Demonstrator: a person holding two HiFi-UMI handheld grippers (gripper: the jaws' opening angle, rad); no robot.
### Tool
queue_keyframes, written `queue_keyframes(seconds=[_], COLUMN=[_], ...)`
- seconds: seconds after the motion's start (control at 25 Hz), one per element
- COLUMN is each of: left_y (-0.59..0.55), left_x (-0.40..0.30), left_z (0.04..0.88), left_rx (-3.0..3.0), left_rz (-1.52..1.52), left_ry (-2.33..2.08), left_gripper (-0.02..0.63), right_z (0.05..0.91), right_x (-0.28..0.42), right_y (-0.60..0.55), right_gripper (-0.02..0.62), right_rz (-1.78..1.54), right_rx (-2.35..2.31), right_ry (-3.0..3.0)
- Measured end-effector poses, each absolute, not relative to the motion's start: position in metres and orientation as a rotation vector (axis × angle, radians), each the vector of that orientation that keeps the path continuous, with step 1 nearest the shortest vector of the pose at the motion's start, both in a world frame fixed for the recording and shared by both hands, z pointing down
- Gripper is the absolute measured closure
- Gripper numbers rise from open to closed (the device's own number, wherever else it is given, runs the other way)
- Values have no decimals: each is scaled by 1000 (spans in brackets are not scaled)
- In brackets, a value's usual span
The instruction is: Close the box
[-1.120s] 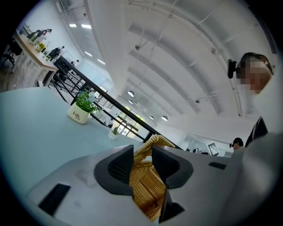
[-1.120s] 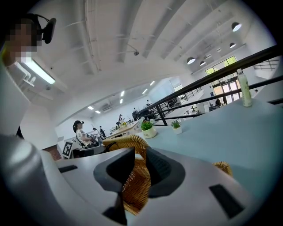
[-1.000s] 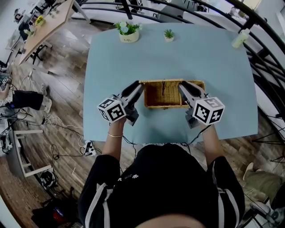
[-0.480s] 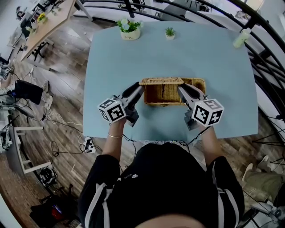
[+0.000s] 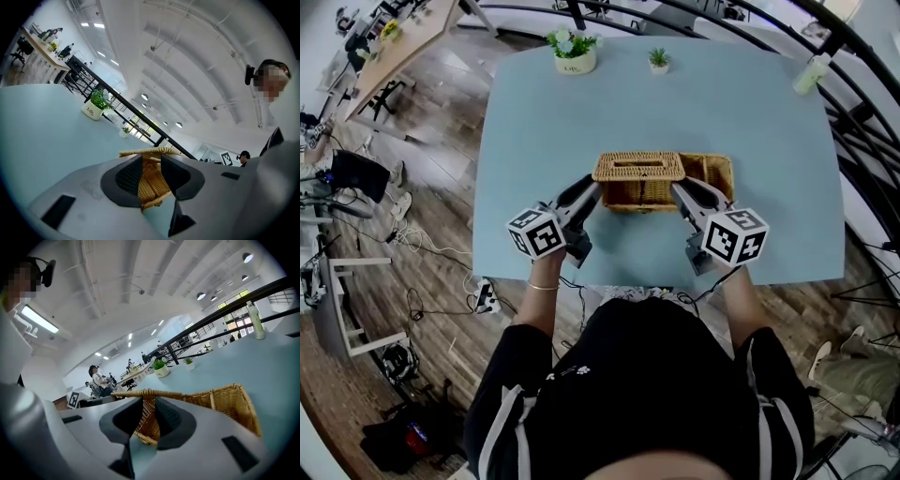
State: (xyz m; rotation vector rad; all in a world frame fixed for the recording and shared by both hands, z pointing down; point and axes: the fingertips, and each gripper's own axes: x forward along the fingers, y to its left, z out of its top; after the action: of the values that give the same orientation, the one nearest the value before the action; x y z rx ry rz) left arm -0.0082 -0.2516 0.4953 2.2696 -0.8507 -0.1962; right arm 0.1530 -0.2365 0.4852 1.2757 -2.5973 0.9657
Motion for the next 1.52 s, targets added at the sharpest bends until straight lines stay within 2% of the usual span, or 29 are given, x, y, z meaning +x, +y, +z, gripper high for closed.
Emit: queue_keyframes(seconds=[1.52], left_y=[-208], left_x=[-2], left_z=[528], left_rx=[2207], left_rz=[-137], left_ry=[-906], left_gripper=[499], right_z=[531], right_x=[153], right_y=[-197], right_gripper=[512], right_rz=[1013], right_rx=[1196], right_ry=[-2493])
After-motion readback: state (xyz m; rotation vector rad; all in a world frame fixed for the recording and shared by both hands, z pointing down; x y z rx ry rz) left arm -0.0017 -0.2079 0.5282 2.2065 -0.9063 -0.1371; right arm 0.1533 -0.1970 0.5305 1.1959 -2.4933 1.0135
